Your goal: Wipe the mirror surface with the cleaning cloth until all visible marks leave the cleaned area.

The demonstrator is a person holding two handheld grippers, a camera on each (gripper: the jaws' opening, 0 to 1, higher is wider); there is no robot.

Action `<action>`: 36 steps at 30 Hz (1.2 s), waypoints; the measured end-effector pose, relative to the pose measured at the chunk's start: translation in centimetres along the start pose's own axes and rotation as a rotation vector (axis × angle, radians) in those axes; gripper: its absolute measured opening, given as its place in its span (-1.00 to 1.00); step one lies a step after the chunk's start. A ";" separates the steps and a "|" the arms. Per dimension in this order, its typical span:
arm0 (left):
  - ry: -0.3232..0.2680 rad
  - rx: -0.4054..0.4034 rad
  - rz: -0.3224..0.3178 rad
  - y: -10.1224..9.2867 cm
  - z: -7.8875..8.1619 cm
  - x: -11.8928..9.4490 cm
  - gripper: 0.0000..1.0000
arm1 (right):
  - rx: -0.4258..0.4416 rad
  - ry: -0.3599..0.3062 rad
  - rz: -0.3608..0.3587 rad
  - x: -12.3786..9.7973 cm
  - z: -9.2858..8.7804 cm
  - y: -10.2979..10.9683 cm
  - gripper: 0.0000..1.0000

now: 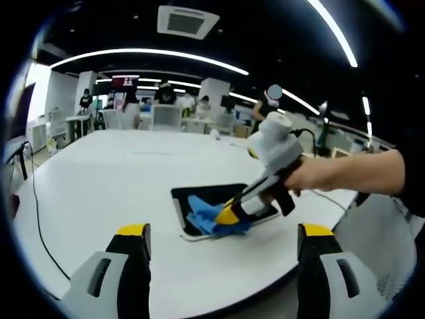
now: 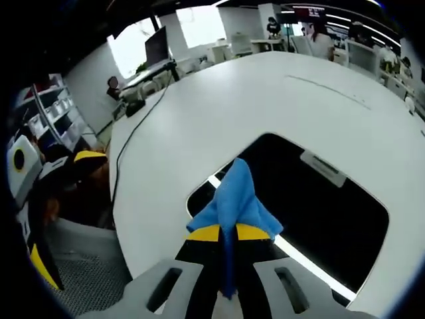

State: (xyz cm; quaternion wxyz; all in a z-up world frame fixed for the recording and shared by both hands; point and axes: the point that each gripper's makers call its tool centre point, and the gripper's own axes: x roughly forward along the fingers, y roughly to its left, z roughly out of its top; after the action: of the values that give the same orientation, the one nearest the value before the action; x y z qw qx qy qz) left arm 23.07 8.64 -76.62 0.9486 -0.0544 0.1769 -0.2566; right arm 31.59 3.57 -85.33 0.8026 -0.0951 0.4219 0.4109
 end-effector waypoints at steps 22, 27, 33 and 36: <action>0.009 0.000 0.008 0.1 -0.1 -0.1 0.84 | -0.010 -0.004 0.082 -0.2 -0.4 0.2 -0.98; 0.009 0.000 0.006 0.1 -0.1 -0.1 0.84 | -0.003 -0.006 0.078 -0.6 -0.6 -0.3 -0.98; 0.010 -0.003 0.003 0.0 -0.2 -0.1 0.83 | 0.007 -0.009 0.054 -1.4 -1.3 -1.2 -0.98; 0.010 -0.005 0.004 0.0 -0.2 -0.1 0.83 | 0.018 -0.012 0.048 -1.7 -1.6 -1.4 -0.98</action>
State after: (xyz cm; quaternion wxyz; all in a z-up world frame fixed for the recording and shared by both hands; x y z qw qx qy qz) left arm 22.94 8.72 -76.75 0.9481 -0.0552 0.1824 -0.2547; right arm 31.16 0.85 -85.29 0.7958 -0.0753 0.4231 0.4266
